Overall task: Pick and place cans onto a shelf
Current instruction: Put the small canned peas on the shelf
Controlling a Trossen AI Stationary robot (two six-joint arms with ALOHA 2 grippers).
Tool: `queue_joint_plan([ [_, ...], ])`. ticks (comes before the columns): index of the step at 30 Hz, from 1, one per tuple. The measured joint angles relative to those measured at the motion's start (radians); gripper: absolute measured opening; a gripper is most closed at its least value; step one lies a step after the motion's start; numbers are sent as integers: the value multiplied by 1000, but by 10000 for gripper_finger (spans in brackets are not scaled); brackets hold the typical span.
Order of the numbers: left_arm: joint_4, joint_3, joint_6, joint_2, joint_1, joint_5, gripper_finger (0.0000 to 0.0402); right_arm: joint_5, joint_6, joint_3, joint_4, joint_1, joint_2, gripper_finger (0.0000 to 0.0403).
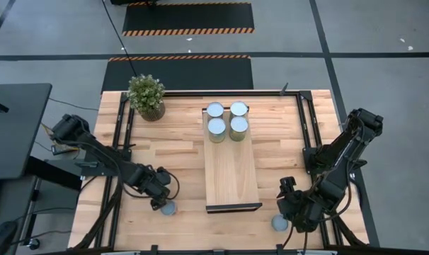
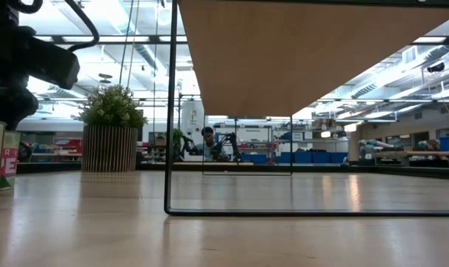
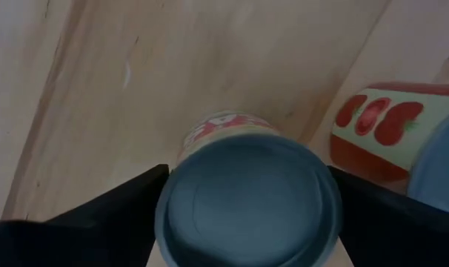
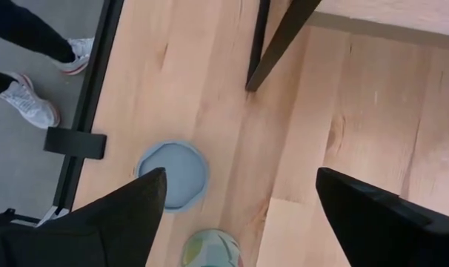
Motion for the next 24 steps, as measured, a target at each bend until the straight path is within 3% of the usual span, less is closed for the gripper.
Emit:
queue_joint_plan([
  [9,-13,1,33,9,27,18,283,0,-2,0,-3,-5,0,350],
  [13,-36,18,48,-20,82,29,283,-7,-2,0,-10,-5,-5,350],
  [24,-286,366,217,-58,317,30,283,23,-3,56,-234,-83,-104,350],
])
